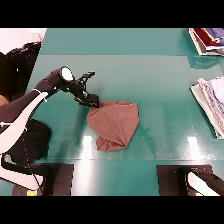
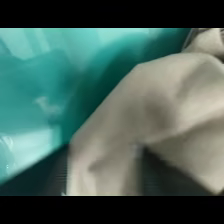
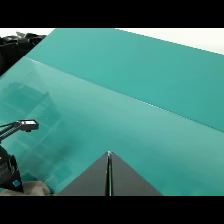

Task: Fold the shirts.

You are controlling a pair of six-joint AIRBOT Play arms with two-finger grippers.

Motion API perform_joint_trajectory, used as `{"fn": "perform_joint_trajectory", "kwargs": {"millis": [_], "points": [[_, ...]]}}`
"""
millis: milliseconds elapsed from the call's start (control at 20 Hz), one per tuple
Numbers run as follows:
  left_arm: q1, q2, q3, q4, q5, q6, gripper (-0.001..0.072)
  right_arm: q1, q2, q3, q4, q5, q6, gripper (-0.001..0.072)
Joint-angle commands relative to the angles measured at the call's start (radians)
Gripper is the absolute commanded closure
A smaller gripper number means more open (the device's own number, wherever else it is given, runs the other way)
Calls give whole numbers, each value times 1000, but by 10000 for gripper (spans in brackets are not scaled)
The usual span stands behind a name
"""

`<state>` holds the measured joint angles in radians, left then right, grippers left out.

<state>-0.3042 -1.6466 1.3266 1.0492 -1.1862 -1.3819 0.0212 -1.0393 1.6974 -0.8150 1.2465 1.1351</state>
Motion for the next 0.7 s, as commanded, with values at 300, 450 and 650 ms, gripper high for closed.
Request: {"fn": "perform_joint_trajectory", "kwargs": {"millis": [300, 450, 650], "points": [[72, 125, 94, 98, 9, -6, 683, 0, 4, -24, -153, 132, 117, 694], [135, 261, 148, 141, 24, -5, 683, 0, 34, -193, -181, 152, 136, 694], [145, 349, 148, 166, 14, 2, 681, 51, 55, -516, -168, 39, 167, 503]]}}
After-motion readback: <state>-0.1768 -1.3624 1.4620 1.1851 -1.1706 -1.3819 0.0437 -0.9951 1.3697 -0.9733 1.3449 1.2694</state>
